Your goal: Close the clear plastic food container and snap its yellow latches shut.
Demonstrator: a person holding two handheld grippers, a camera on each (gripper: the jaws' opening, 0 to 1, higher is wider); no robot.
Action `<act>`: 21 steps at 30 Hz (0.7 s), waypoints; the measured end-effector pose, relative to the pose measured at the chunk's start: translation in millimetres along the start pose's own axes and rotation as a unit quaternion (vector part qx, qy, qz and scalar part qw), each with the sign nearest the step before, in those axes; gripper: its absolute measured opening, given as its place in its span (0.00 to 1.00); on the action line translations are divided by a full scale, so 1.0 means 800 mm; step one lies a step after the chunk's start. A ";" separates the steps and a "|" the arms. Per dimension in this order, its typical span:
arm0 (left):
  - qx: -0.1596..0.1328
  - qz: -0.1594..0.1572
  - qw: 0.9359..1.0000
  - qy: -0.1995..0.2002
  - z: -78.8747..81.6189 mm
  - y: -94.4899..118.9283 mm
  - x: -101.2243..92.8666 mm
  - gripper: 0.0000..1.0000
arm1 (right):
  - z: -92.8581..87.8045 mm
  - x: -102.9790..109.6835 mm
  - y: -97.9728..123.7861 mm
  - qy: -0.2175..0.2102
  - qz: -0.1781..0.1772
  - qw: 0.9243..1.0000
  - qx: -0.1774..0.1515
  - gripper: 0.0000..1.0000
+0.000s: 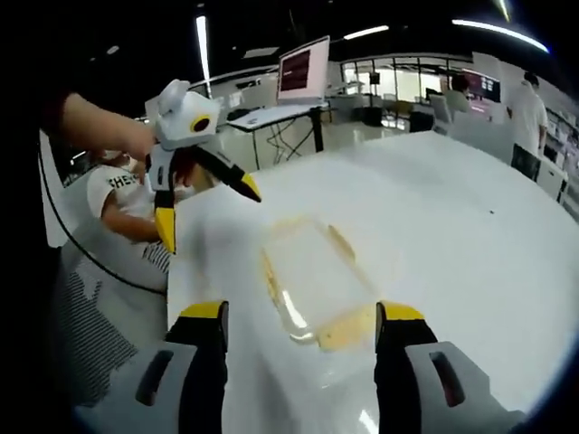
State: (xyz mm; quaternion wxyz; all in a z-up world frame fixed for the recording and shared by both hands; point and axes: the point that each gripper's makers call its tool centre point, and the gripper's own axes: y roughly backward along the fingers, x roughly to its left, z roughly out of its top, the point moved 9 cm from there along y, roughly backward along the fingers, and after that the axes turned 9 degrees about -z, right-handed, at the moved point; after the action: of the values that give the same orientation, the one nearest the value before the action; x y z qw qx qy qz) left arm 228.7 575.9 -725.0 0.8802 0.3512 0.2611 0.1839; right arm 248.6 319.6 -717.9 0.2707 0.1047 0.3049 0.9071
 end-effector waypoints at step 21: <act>0.050 -0.006 0.997 -0.057 0.023 -0.012 0.040 0.88 | -0.008 -0.014 -0.030 0.105 0.032 0.989 0.101 0.61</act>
State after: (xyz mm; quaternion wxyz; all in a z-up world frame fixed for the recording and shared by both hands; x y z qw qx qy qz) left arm 266.4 576.5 -731.3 0.8760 0.4033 0.2211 0.1451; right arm 266.1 326.0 -738.1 0.1956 0.0451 0.4178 0.8861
